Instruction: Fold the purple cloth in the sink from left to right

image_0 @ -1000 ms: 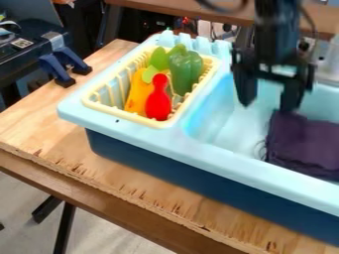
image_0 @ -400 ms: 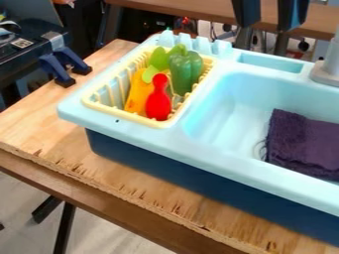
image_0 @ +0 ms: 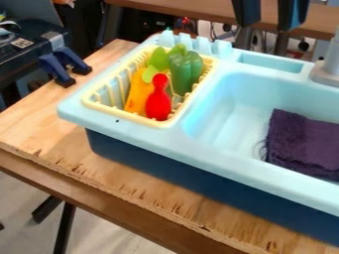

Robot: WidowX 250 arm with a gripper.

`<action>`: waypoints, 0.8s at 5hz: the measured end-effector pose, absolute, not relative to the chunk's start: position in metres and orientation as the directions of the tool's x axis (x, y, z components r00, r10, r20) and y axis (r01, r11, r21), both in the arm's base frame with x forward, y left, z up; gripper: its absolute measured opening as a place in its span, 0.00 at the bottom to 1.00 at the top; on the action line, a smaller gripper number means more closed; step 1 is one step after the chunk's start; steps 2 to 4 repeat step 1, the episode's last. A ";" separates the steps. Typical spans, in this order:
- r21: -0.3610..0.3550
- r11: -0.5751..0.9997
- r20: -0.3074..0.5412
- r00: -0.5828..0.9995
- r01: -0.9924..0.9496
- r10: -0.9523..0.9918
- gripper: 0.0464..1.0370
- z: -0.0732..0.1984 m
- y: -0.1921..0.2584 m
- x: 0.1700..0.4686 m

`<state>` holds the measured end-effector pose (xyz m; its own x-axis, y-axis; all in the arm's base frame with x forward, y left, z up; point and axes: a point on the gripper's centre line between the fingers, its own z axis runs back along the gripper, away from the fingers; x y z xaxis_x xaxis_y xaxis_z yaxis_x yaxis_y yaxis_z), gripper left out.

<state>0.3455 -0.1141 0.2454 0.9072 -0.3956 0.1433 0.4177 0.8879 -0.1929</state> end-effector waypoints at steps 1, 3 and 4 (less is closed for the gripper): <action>-0.193 0.888 0.145 0.907 0.418 -0.395 0.95 0.245 -0.114 0.346; -0.193 0.888 0.145 0.907 0.418 -0.395 0.95 0.245 -0.114 0.346; -0.193 0.888 0.145 0.907 0.418 -0.395 0.95 0.245 -0.114 0.346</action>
